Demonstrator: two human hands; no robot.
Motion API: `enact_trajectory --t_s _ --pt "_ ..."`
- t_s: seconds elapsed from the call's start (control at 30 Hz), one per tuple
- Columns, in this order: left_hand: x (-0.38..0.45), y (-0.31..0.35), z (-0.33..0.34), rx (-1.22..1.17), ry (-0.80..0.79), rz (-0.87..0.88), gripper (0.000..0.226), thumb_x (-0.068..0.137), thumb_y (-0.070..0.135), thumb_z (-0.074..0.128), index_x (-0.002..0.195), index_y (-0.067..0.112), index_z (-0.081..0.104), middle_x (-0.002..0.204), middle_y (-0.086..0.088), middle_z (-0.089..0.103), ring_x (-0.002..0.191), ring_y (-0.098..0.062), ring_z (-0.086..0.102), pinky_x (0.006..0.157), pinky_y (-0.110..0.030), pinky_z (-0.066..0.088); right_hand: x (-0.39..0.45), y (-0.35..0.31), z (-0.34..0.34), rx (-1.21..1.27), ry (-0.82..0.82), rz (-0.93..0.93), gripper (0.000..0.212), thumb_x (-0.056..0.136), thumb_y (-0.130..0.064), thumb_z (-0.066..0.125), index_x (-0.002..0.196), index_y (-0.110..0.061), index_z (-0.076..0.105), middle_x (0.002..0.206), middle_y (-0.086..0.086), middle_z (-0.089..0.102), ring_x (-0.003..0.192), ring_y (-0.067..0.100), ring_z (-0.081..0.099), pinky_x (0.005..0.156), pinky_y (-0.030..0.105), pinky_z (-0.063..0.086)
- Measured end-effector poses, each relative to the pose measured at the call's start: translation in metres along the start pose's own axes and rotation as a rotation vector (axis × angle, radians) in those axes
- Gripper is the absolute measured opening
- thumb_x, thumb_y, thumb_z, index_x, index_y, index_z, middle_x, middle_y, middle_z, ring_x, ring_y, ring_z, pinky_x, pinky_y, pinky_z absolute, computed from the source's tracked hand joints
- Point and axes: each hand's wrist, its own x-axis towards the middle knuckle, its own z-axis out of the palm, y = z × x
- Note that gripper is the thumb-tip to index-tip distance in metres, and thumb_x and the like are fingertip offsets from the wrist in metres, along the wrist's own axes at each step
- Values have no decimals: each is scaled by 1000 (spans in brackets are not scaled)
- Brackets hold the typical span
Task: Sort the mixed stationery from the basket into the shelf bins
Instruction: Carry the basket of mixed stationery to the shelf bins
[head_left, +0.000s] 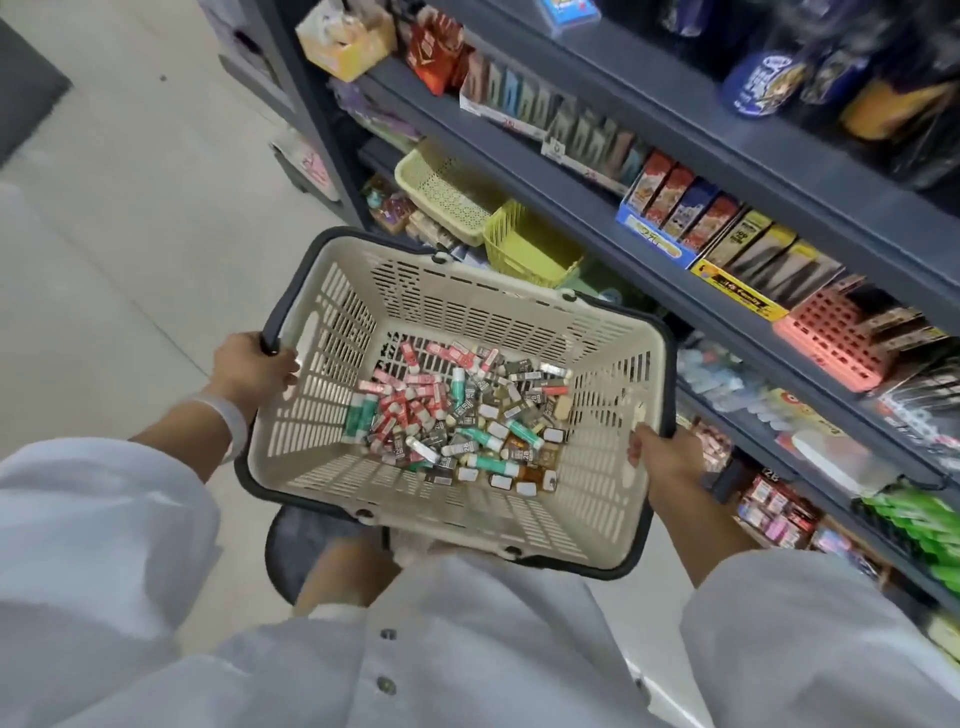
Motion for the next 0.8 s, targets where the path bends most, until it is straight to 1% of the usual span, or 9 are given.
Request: enact_trajectory --t_s 0.07,0.13,0.2,0.3,0.4,0.53,0.63,0.7,0.8 --pt "21 16 -7 29 -8 4 8 87 12 57 84 6 60 62 -5 62 56 -18 59 65 -36 55 -3 -5 9 15 23 50 8 86 -8 59 79 -4 56 62 8 57 46 16 50 44 25 38" --pt "40 36 -12 65 -24 16 9 86 12 57 78 9 59 61 -4 63 55 -16 60 64 -35 55 -5 -7 16 47 29 76 6 85 -7 60 82 -3 57 63 9 58 47 18 52 46 25 39" --pt "57 55 -14 92 -49 39 7 86 11 57 79 9 59 63 -6 64 58 -21 62 66 -37 56 -8 -8 21 96 30 111 5 87 -8 60 86 -4 57 66 10 59 49 19 52 49 29 40" --pt "78 71 -13 122 -65 67 5 84 10 57 81 7 61 63 -6 65 64 -25 63 67 -37 56 -9 -5 35 116 68 143 6 87 -8 59 82 -5 58 65 7 60 50 19 52 57 32 44" --pt "97 68 -9 148 -97 79 8 85 12 56 87 6 62 67 -6 66 67 -25 62 69 -35 54 -6 -6 51 157 74 151 4 85 -9 60 86 -5 61 65 6 62 51 18 55 62 33 45" --pt "134 57 5 113 -125 43 15 85 10 57 97 3 62 82 -14 69 78 -27 65 79 -43 55 -1 -8 75 307 35 208 4 84 -1 61 81 -3 60 69 9 61 55 18 52 60 31 42" --pt "169 52 17 108 -155 56 19 84 11 56 98 2 64 84 -14 70 73 -24 64 71 -35 54 2 -9 98 375 41 221 6 83 5 58 86 0 59 67 11 57 52 17 49 54 27 42" --pt "195 50 26 133 -182 95 13 84 11 55 93 5 63 86 -15 70 74 -24 66 73 -35 55 5 -1 117 386 65 239 7 83 4 58 89 0 59 68 11 57 54 18 50 54 26 43" --pt "239 45 44 230 -237 183 5 83 9 56 84 10 60 91 -18 70 87 -31 67 83 -44 54 15 19 146 366 102 254 5 82 -1 64 84 -5 62 74 12 61 68 21 58 69 33 50"
